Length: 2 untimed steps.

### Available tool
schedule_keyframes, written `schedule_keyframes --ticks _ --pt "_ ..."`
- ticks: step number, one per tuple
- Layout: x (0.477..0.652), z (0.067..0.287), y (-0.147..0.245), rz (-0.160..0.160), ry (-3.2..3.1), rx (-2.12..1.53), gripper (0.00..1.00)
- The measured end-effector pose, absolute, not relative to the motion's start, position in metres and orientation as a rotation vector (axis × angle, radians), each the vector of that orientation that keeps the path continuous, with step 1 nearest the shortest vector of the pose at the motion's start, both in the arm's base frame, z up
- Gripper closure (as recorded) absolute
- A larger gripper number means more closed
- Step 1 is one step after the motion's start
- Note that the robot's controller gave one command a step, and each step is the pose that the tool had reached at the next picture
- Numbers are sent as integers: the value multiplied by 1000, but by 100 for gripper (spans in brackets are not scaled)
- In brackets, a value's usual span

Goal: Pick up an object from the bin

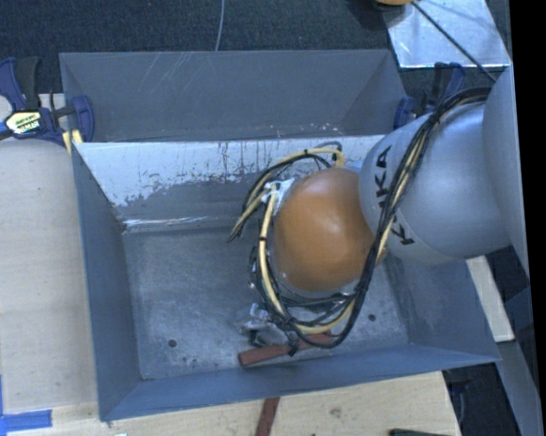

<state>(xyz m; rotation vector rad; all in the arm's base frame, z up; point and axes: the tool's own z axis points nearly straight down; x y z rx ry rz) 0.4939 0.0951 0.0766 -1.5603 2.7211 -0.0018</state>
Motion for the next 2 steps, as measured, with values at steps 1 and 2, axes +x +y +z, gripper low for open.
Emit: schedule_keyframes --ticks 1,2 --pt "494 77 95 -2 2722 -1559 100" --pt "493 126 97 5 2709 -1599 100"
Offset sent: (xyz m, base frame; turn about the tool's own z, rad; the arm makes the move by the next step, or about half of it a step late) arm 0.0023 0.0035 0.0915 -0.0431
